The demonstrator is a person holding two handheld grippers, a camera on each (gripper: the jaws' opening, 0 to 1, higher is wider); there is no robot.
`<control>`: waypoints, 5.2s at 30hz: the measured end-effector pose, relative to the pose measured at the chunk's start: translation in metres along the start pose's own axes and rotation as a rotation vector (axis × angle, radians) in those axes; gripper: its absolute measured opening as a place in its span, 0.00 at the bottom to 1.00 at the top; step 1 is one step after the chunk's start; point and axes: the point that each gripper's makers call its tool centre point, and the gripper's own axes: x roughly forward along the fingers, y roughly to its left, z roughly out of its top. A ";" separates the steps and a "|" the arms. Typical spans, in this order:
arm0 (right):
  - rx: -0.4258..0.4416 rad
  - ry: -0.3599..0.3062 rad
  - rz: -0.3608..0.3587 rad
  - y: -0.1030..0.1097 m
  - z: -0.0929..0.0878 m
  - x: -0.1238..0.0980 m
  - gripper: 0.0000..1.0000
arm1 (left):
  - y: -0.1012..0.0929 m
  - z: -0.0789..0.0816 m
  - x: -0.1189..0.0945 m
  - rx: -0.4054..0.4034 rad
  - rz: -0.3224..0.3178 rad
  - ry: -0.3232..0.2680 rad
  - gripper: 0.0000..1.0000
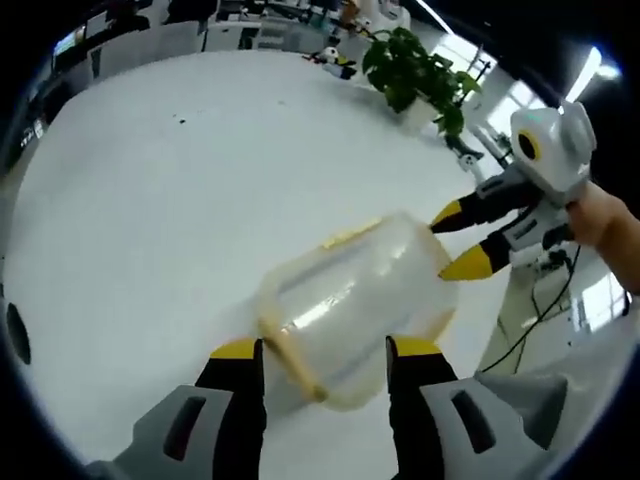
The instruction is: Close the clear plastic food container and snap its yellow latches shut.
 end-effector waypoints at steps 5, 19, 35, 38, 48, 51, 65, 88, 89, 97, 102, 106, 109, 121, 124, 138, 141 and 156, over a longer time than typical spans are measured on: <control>0.031 0.010 -0.011 0.001 -0.001 0.001 0.30 | 0.000 0.002 0.002 -0.064 0.010 -0.008 0.44; 0.196 0.059 0.072 0.011 -0.005 0.010 0.32 | -0.006 0.006 0.003 -0.113 -0.004 -0.043 0.41; 0.192 -0.010 0.080 0.007 -0.004 0.005 0.33 | -0.007 0.001 0.002 -0.088 -0.050 -0.104 0.47; 0.088 -0.007 0.068 0.006 -0.006 0.000 0.28 | -0.013 0.003 0.001 -0.019 -0.062 -0.135 0.53; -0.133 -0.025 0.057 -0.003 -0.010 -0.018 0.19 | -0.022 0.028 -0.017 0.228 -0.093 -0.244 0.60; -0.205 -0.077 0.051 -0.006 0.000 -0.024 0.22 | -0.028 0.034 -0.023 0.360 -0.096 -0.267 0.56; -0.657 -0.223 0.150 0.043 0.043 -0.030 0.17 | -0.073 0.035 -0.013 0.736 -0.248 -0.176 0.28; -0.751 -0.121 0.152 0.044 0.061 0.023 0.11 | -0.082 0.005 0.012 0.859 -0.231 -0.101 0.26; -0.741 -0.122 0.145 0.041 0.064 0.024 0.12 | -0.082 0.004 0.013 0.866 -0.225 -0.099 0.27; -0.693 -0.063 0.240 0.036 0.060 0.028 0.34 | -0.084 0.003 0.013 0.890 -0.216 -0.097 0.24; -0.753 -0.005 0.236 0.029 0.066 0.030 0.44 | -0.083 -0.002 0.013 0.983 -0.182 -0.065 0.30; -0.769 -0.011 0.301 0.039 0.063 0.024 0.48 | -0.077 -0.002 0.012 0.973 -0.166 -0.060 0.35; -0.779 -0.019 0.322 0.046 0.061 0.024 0.49 | -0.074 0.001 0.016 0.969 -0.170 -0.057 0.39; -0.811 0.096 0.320 0.044 0.052 0.037 0.49 | -0.080 0.002 0.029 1.117 -0.104 -0.073 0.47; -0.805 0.128 0.317 0.044 0.051 0.038 0.49 | -0.080 0.001 0.032 1.149 -0.074 -0.071 0.48; -0.815 0.276 0.320 0.043 0.049 0.043 0.47 | -0.077 0.003 0.034 1.154 -0.024 -0.054 0.46; -0.802 0.335 0.331 0.043 0.048 0.045 0.47 | -0.076 0.003 0.034 1.147 -0.017 -0.048 0.45; -0.791 0.399 0.363 0.041 0.039 0.047 0.46 | -0.075 0.002 0.034 1.151 0.031 -0.083 0.43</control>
